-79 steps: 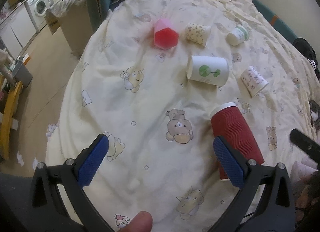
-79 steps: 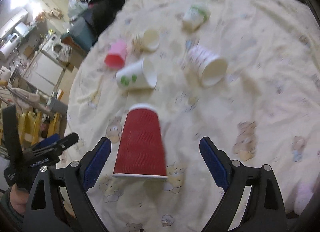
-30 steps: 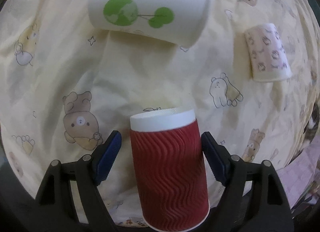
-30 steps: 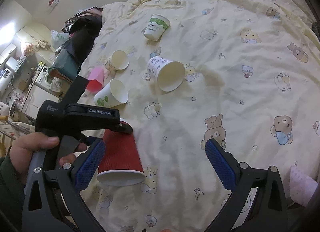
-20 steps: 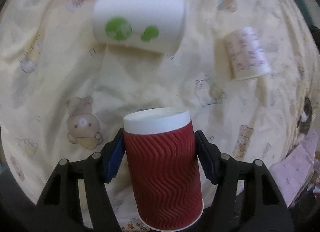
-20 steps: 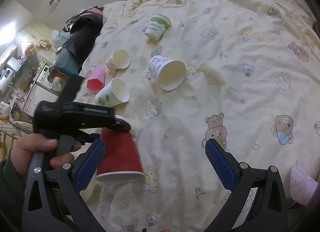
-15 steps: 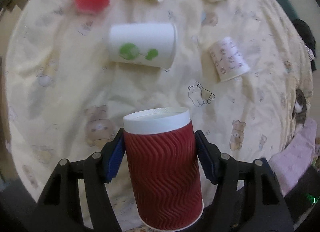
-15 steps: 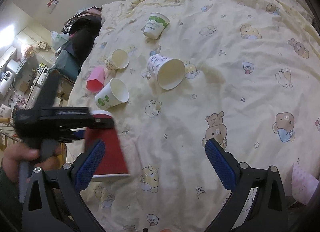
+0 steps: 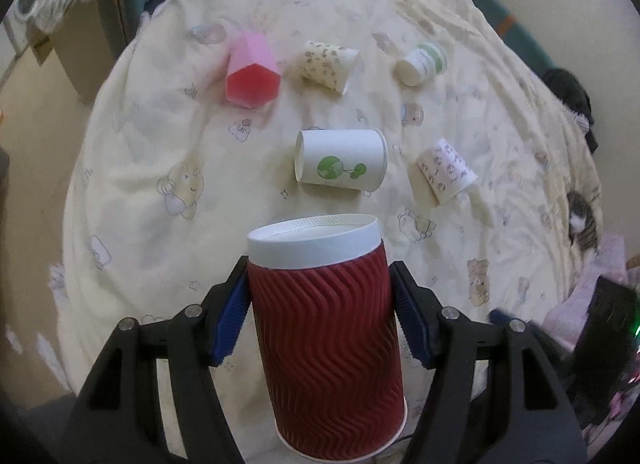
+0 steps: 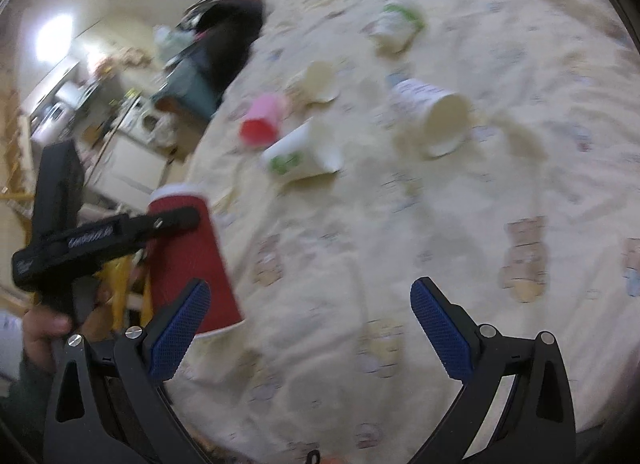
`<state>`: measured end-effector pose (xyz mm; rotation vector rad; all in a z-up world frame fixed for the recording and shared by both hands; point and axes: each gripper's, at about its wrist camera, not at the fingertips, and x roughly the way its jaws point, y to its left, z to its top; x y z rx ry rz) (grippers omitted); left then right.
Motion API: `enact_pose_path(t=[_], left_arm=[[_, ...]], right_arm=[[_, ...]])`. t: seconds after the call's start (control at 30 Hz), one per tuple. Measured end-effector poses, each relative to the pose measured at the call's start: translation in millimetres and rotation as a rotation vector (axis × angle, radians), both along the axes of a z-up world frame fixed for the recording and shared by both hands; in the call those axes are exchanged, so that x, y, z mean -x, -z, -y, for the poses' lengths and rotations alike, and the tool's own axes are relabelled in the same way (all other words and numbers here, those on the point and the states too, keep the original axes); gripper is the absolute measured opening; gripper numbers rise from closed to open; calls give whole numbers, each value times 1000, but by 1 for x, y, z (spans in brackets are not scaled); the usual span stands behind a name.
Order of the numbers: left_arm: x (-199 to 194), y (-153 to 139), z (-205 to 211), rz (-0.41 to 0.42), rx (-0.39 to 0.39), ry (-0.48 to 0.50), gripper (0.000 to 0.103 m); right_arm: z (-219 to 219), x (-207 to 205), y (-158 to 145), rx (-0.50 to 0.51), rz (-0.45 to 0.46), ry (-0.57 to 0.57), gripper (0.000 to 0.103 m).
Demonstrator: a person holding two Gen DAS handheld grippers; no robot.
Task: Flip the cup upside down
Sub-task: 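Rotate the left tool to turn the red cup rim-down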
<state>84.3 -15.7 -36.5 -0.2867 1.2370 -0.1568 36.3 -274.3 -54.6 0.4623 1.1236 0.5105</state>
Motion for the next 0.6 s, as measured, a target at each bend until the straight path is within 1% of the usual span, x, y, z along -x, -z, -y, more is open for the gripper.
enact_pose_path(t=[0.03, 0.13, 0.2, 0.3, 0.43, 0.6], left_arm=[[-1, 2, 3, -1, 4, 1, 63], [-1, 2, 13, 15, -31, 35, 63], [1, 0, 18, 20, -21, 49, 63], [4, -1, 28, 29, -36, 73, 63], [6, -4, 33, 34, -34, 87, 63], [7, -4, 34, -5, -9, 103, 63]], right_arm=[[-6, 0, 1, -5, -2, -25, 102], [-30, 1, 4, -18, -12, -111, 102], [-44, 2, 7, -37, -26, -167, 102], [-58, 5, 11, -47, -44, -229, 102], [-63, 9, 14, -41, -51, -260, 102], [-63, 9, 25, -4, -94, -266, 102]])
